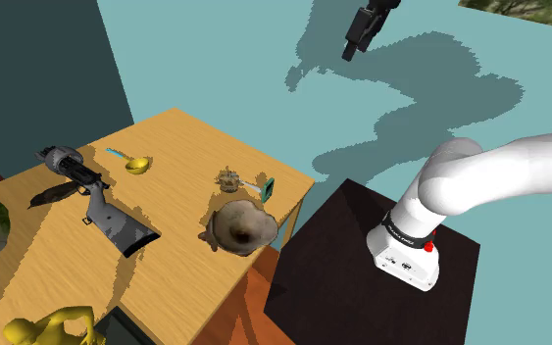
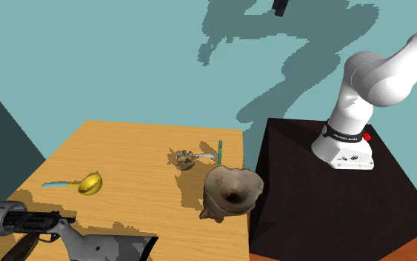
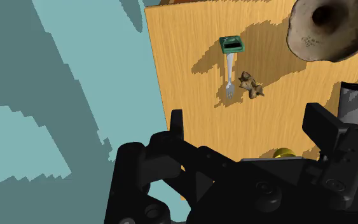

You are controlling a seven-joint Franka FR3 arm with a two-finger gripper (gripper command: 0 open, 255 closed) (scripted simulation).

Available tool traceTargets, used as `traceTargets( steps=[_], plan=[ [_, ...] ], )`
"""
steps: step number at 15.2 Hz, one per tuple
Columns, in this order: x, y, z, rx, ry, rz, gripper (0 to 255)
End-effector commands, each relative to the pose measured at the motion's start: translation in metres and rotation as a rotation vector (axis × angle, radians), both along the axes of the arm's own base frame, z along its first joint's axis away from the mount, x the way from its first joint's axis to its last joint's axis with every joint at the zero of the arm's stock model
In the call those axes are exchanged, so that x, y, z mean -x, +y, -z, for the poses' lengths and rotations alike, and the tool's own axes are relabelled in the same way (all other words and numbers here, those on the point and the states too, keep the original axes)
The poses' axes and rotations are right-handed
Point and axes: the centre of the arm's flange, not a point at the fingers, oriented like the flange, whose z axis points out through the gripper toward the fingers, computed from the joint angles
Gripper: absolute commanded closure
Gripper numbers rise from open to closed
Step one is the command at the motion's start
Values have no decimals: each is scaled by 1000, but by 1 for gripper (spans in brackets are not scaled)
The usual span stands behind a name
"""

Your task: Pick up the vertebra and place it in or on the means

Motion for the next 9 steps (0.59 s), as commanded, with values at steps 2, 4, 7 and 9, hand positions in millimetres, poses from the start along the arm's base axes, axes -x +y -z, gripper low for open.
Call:
traceTargets(
  steps=[2, 4, 7, 9],
  plan=[
    [-7, 3, 11, 2, 2, -7, 0],
    [-21, 9, 33, 7, 6, -22, 0],
    [-41, 19, 66, 14, 11, -44, 0],
    [-54, 25, 88, 18, 15, -59, 0]
  ],
)
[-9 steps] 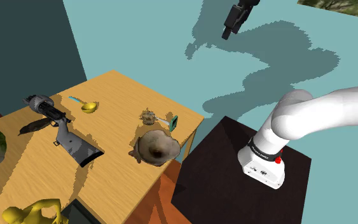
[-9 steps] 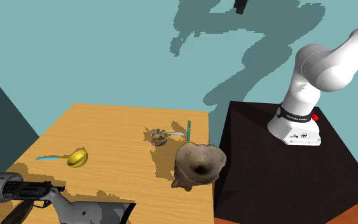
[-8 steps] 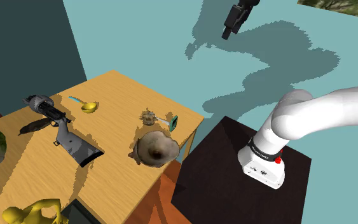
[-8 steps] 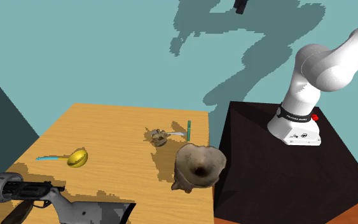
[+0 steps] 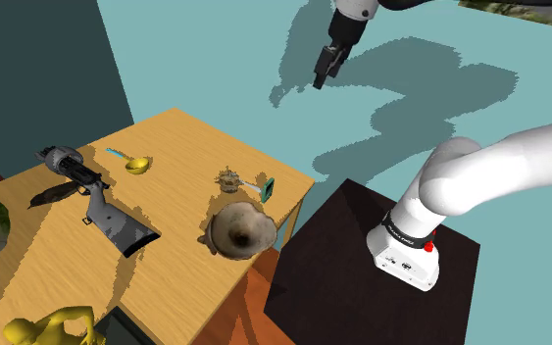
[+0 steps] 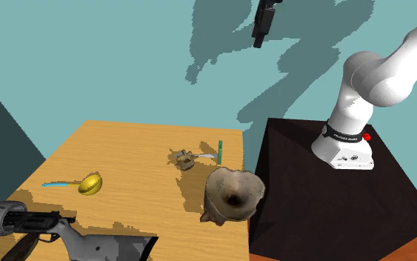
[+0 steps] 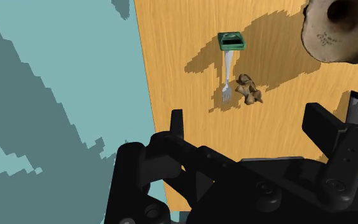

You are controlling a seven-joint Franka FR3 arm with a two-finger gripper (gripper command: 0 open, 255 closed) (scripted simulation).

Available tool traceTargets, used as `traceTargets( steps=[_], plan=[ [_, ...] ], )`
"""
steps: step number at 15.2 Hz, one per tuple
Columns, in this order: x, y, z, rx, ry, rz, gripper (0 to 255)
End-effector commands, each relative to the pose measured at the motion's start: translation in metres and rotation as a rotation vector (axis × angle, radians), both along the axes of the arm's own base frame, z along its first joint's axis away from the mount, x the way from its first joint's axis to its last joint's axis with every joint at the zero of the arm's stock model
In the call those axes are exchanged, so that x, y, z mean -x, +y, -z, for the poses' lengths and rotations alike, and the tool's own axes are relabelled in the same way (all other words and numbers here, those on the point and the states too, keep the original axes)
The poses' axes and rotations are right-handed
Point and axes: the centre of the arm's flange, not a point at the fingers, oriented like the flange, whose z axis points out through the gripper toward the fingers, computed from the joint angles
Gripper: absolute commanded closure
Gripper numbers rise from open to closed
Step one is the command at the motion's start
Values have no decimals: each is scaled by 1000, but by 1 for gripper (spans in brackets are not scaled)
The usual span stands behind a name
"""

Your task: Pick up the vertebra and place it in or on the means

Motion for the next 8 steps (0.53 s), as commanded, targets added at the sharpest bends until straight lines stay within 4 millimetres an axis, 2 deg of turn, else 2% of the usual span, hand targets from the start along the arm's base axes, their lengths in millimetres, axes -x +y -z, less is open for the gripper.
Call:
traceTargets(
  steps=[1, 8],
  plan=[
    [-11, 8, 20, 4, 2, -15, 0],
    [-56, 32, 99, 20, 15, -67, 0]
  ],
)
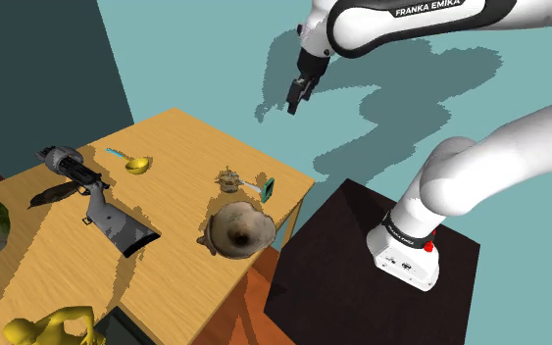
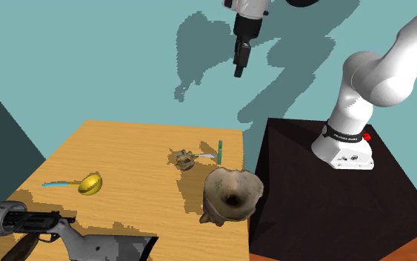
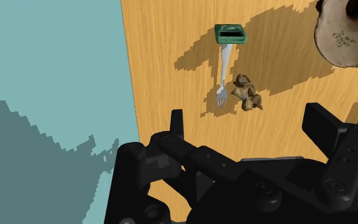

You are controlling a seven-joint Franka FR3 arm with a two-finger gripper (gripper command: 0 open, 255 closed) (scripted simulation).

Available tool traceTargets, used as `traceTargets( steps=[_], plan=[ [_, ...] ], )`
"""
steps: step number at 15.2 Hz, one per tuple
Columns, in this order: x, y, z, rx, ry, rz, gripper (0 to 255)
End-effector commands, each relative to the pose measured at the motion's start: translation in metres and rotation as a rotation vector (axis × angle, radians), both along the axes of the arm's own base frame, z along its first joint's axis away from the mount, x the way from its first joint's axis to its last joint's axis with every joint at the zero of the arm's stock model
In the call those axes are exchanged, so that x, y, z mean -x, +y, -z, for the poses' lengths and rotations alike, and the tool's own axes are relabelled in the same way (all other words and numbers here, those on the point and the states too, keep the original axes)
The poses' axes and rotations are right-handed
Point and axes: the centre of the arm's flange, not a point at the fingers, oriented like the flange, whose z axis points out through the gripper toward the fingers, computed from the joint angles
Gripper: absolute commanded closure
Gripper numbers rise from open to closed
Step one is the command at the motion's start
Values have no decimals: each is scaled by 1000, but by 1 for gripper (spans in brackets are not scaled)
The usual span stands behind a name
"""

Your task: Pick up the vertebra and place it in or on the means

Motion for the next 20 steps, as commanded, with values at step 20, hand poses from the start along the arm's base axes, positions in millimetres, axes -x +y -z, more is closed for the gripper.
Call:
traceTargets(
  steps=[20],
  plan=[
    [-119, 78, 244, 48, 37, -155, 0]
  ],
)
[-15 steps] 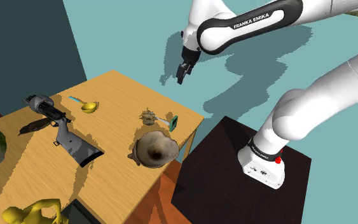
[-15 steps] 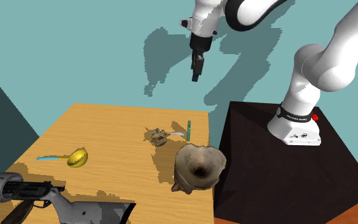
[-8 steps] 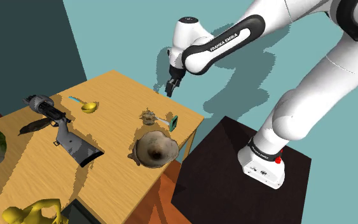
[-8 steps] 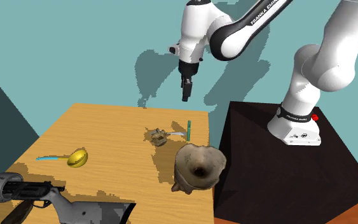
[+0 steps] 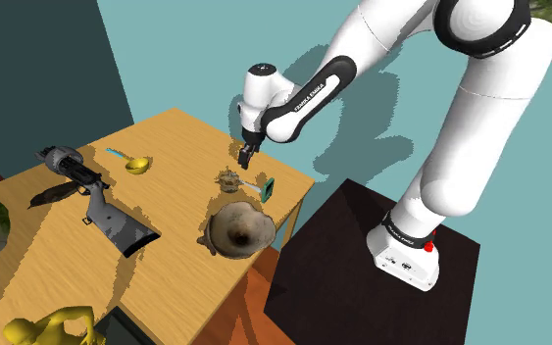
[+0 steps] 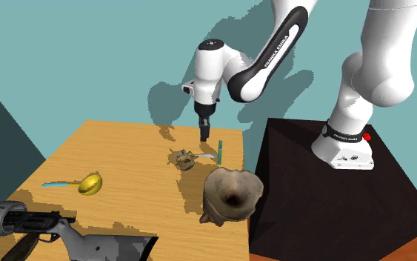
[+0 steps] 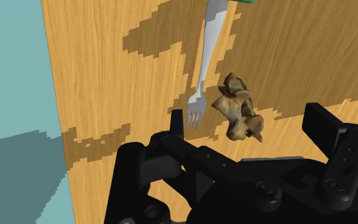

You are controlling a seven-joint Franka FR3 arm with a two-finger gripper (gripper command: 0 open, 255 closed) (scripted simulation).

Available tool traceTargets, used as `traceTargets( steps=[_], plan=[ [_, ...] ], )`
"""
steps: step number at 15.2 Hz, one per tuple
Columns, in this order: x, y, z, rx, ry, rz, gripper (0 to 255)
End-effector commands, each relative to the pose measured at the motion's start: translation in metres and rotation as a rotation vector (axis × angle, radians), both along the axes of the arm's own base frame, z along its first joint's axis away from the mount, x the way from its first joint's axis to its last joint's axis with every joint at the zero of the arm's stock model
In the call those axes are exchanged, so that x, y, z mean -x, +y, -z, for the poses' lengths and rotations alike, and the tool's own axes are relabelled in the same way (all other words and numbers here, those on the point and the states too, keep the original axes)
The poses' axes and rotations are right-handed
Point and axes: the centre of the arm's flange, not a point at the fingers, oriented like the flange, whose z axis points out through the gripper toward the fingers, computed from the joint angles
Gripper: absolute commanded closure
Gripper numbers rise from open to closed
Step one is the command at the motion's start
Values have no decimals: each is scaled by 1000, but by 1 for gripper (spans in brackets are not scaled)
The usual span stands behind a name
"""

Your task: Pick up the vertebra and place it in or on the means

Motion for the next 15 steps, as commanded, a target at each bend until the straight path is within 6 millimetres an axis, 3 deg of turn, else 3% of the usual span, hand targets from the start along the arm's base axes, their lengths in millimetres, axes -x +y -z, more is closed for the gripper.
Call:
traceTargets(
  steps=[1, 7, 15],
  plan=[
    [-14, 7, 22, 5, 3, -16, 0],
    [-44, 30, 92, 18, 14, -60, 0],
    [-49, 26, 132, 18, 14, -60, 0]
  ],
)
